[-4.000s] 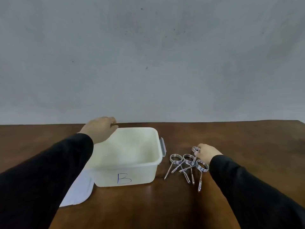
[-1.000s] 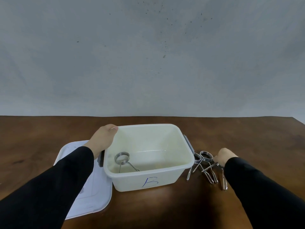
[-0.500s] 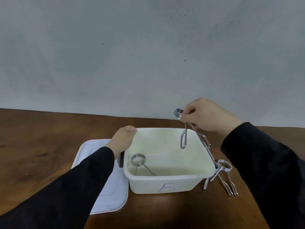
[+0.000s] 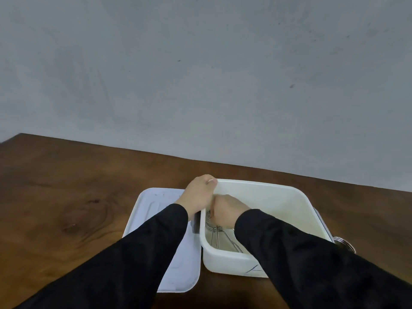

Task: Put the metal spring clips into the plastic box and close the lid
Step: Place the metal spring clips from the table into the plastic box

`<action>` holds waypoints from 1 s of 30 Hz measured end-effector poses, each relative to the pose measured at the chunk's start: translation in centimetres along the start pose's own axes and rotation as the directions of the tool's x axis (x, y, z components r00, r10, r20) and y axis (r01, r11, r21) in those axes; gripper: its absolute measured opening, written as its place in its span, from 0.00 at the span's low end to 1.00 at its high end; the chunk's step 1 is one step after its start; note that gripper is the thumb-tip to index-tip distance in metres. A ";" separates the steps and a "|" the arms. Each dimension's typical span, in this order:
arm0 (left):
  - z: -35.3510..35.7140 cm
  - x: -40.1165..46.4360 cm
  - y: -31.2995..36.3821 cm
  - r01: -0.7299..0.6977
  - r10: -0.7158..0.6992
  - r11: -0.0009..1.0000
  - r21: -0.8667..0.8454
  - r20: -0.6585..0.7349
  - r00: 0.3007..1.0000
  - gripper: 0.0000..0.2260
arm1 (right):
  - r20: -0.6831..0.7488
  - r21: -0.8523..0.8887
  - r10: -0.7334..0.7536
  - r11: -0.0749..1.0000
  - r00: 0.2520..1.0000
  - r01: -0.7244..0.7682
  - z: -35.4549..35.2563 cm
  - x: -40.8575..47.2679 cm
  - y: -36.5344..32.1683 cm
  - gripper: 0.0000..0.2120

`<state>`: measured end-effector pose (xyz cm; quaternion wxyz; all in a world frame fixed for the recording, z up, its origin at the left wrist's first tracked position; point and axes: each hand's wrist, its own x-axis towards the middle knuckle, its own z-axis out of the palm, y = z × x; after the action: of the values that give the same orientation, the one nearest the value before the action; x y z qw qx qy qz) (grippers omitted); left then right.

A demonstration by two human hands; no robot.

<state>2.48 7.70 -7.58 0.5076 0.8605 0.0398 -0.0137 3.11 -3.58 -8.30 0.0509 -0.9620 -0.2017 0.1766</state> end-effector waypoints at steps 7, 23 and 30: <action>0.1 0.0 0.0 0.006 -0.006 1.000 0.019 -0.001 1.000 0.16 | 0.046 0.026 0.037 0.999 0.998 -0.038 1.0 0.2 0.4 0.07; -0.3 -0.1 0.2 0.001 0.000 0.998 0.058 -0.022 1.000 0.15 | -0.458 0.354 0.291 0.926 0.840 -0.129 -8.5 -6.3 13.8 0.18; -0.1 0.6 -0.2 -0.022 0.025 0.994 0.110 -0.028 0.999 0.15 | 0.051 0.205 0.635 0.749 0.771 -0.630 -4.0 -13.7 25.6 0.17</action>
<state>3.07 7.90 -7.73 0.4592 0.8876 0.0361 0.0026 2.28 -32.67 -4.47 0.0918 -0.9643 0.1560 0.1931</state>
